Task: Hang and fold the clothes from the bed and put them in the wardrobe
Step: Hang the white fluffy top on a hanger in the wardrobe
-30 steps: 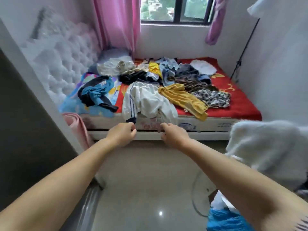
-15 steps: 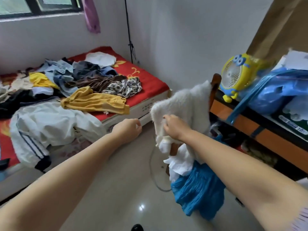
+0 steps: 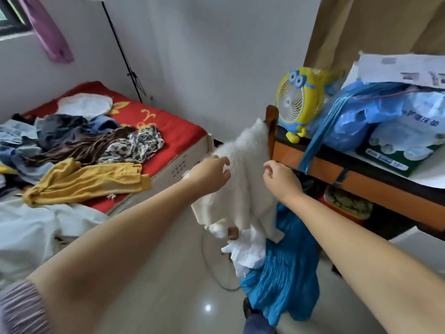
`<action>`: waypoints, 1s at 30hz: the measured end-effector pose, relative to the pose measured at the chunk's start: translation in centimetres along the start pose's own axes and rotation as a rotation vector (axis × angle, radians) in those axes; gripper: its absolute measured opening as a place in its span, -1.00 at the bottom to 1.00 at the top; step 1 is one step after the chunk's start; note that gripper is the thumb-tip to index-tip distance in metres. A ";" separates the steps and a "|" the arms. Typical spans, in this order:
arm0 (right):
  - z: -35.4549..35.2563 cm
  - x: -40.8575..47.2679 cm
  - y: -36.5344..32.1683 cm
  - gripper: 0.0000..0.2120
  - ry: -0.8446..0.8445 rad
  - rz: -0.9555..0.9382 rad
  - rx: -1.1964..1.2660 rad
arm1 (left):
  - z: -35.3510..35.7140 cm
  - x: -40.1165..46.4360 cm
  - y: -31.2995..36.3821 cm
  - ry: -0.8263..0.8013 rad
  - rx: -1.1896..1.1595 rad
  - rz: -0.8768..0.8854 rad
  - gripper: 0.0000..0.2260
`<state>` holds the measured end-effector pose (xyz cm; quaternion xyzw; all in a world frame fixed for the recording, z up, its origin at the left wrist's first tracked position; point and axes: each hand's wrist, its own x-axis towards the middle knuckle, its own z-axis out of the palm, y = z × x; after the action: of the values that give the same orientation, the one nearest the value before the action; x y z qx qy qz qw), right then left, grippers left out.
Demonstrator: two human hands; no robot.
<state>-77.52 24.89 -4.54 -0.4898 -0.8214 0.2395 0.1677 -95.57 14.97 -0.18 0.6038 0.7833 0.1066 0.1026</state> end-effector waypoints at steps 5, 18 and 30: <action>-0.1 5.7 3.9 -0.68 -0.012 0.044 0.134 | 1.1 8.6 2.2 0.054 0.001 -0.006 -0.64; 1.9 21.5 6.4 -0.41 -0.296 0.262 0.519 | 5.5 22.4 3.8 -0.197 -0.306 -0.320 -0.57; -0.4 22.8 1.5 -0.70 -0.244 -0.015 0.715 | 2.7 19.1 2.9 0.190 -0.825 -0.400 -0.80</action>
<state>-86.81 45.75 -4.08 -0.3624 -0.7034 0.5662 0.2309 -96.91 34.34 -2.49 0.3373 0.7823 0.4423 0.2804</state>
